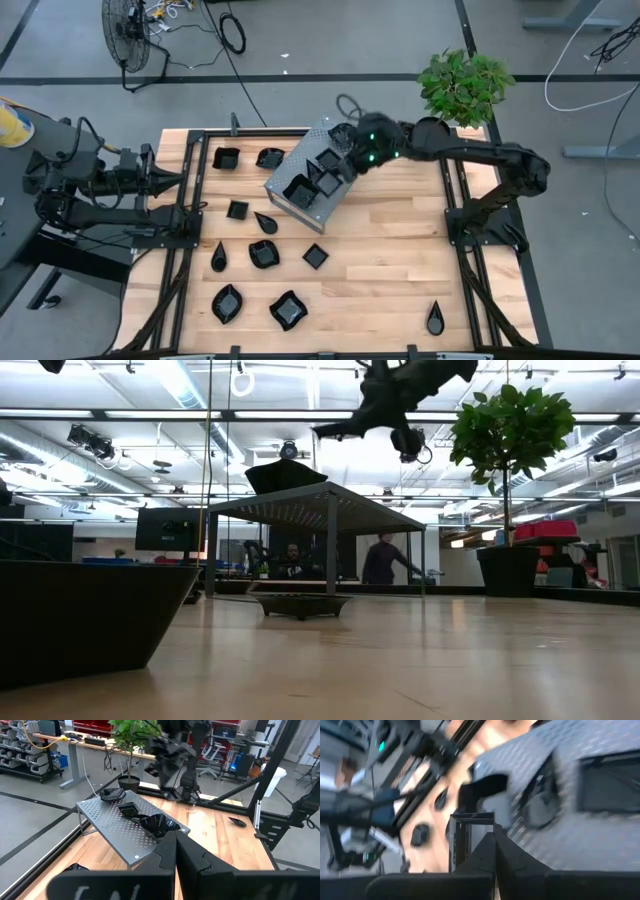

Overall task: Pick & Place Mini shaped plates
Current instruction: Stack the black square shape plate on top of the black square shape plate on the shelf

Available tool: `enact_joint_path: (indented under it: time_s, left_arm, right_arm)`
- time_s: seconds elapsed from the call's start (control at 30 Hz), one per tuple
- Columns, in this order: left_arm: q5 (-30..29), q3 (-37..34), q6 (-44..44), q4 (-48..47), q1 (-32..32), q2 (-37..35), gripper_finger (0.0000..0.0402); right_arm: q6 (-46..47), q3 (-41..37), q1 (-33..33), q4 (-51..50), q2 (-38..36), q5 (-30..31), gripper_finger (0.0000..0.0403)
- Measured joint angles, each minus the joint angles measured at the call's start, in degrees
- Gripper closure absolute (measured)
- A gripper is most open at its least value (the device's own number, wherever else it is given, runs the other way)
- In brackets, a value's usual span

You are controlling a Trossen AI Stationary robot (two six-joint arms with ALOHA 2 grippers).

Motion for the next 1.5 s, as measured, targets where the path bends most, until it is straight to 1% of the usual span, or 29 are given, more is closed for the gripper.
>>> enact_joint_path:
  time_s: [0.07,0.2,0.33,0.57,0.73,0.9,1.5]
  left_arm:
    - [0.0,0.0,0.0,0.0,0.0,0.0,0.0396]
    - [0.0,0.0,0.0,0.0,0.0,0.0,0.0396]
    - [0.0,0.0,0.0,0.0,0.0,0.0,0.0396]
    - [0.0,0.0,0.0,0.0,0.0,0.0,0.0396]
    - [0.0,0.0,0.0,0.0,0.0,0.0,0.0396]
    - [0.0,0.0,0.0,0.0,0.0,0.0,0.0396]
    - [0.0,0.0,0.0,0.0,0.0,0.0,0.0396]
  right_arm:
    - [1.0,0.0,-2.3,-0.1,0.0,0.0,0.0403]
    - [0.2,0.0,-6.5,0.2,0.5,0.0,0.0403]
    - [-5.3,0.1,-9.6,1.3,1.6,-0.5,0.0403]
    - [-11.2,0.1,-14.9,5.8,5.4,-8.2,0.0403]
    - [-14.2,0.1,-17.7,6.3,8.0,-12.1,0.0403]
    - [-15.4,0.0,-18.9,6.0,9.4,-15.3,0.0403]
    - [-14.1,0.0,-19.4,6.5,9.4,-14.4,0.0403]
